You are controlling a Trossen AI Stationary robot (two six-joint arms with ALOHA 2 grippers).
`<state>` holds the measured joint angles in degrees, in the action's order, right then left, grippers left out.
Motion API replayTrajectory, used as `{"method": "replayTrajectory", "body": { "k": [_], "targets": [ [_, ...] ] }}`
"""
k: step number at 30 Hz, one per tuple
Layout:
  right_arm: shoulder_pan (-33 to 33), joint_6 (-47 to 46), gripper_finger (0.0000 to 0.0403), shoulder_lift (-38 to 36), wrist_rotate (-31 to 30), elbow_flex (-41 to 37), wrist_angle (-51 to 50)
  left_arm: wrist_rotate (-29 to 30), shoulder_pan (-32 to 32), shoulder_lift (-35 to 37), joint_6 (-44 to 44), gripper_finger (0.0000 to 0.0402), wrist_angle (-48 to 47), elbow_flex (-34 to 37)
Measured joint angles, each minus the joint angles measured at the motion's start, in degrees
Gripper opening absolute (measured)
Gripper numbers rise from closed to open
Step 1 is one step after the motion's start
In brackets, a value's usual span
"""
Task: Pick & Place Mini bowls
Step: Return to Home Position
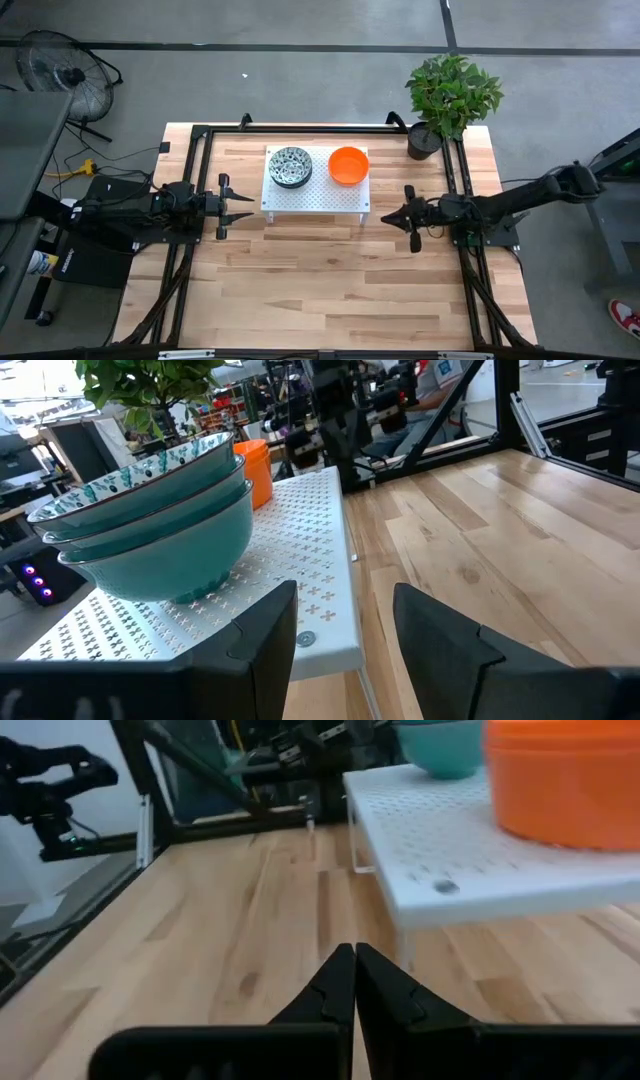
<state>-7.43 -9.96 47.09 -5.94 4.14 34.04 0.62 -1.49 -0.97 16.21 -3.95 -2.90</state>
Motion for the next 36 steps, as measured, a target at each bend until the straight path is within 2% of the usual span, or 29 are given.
{"method": "replayTrajectory", "body": {
  "k": [2,10,13,17,26,30,36],
  "targets": [
    [0.8,0.5,0.0,0.0,0.3,-3.2,4.3,0.0,0.0,0.0,0.0,0.0163,0.0,0.0],
    [1.8,5.6,0.0,-1.6,3.5,-3.6,3.3,0.0,0.0,0.0,0.0,0.0163,0.0,0.0],
    [1.8,6.2,0.0,-5.0,3.5,-3.6,-1.7,0.0,0.0,0.0,0.0,0.0163,0.0,0.0],
    [1.7,5.0,0.0,-12.5,3.5,-3.6,-11.4,0.0,0.0,0.0,0.0,0.0163,0.0,0.0],
    [1.7,5.8,0.0,-28.3,3.6,-3.6,-26.1,0.0,0.0,0.0,0.0,0.0163,0.0,0.0],
    [1.7,4.4,0.0,-32.5,3.7,-3.6,-31.9,0.0,0.0,0.0,0.0,0.0163,0.0,0.0],
    [1.7,3.8,0.0,-34.1,5.0,-3.6,-32.5,0.0,0.0,0.0,0.0,0.0163,0.0,0.0]
  ]
}}
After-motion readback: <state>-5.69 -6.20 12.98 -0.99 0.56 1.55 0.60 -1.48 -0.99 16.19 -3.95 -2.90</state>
